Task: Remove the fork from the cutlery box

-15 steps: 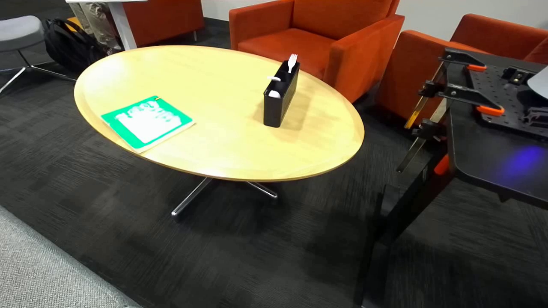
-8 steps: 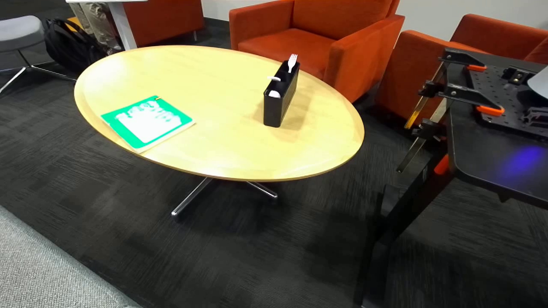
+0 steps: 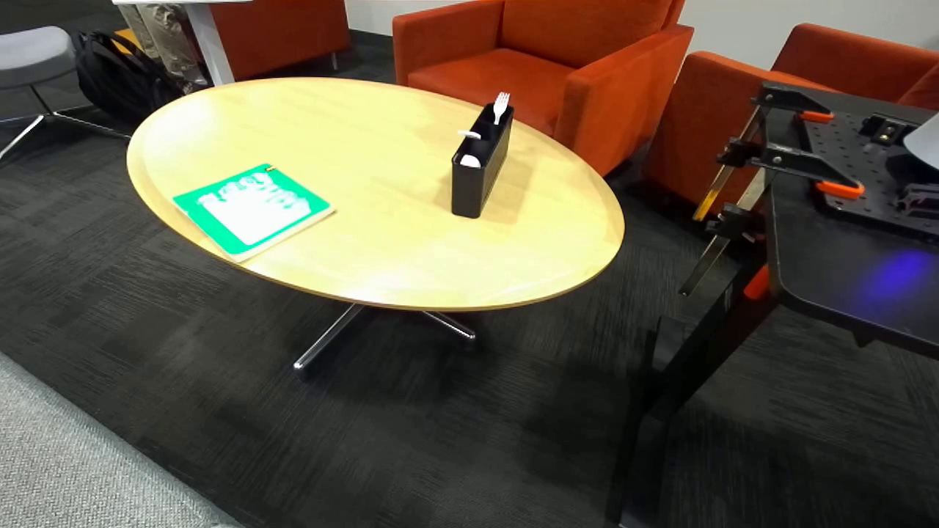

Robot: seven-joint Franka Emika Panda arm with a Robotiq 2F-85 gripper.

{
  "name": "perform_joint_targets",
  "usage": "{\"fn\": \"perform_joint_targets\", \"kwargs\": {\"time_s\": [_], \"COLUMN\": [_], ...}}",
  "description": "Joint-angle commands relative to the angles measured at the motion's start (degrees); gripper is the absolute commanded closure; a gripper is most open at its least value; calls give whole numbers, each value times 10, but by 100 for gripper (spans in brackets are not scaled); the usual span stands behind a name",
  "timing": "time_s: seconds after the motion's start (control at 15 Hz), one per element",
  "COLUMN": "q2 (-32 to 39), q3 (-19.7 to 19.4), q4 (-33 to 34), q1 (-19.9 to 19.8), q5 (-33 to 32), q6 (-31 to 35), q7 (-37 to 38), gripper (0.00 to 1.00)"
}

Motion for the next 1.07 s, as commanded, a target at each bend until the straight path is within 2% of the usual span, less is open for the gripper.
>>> {"fn": "perform_joint_targets", "kwargs": {"time_s": [0.0, 0.07, 0.13, 0.27, 0.67, 0.8, 1.0], "q2": [95, 113, 78, 99, 101, 126, 170], "q3": [1, -2, -3, -4, -4, -12, -17], "q4": [69, 79, 47, 55, 60, 72, 83], "q1": [21, 30, 24, 30, 29, 48, 69], "q5": [7, 8, 2, 2, 13, -1, 1], "q6": [38, 45, 36, 39, 39, 45, 98], "q7": [129, 167, 111, 120, 128, 215, 326], "gripper": [0, 0, 0, 0, 0, 0, 0]}}
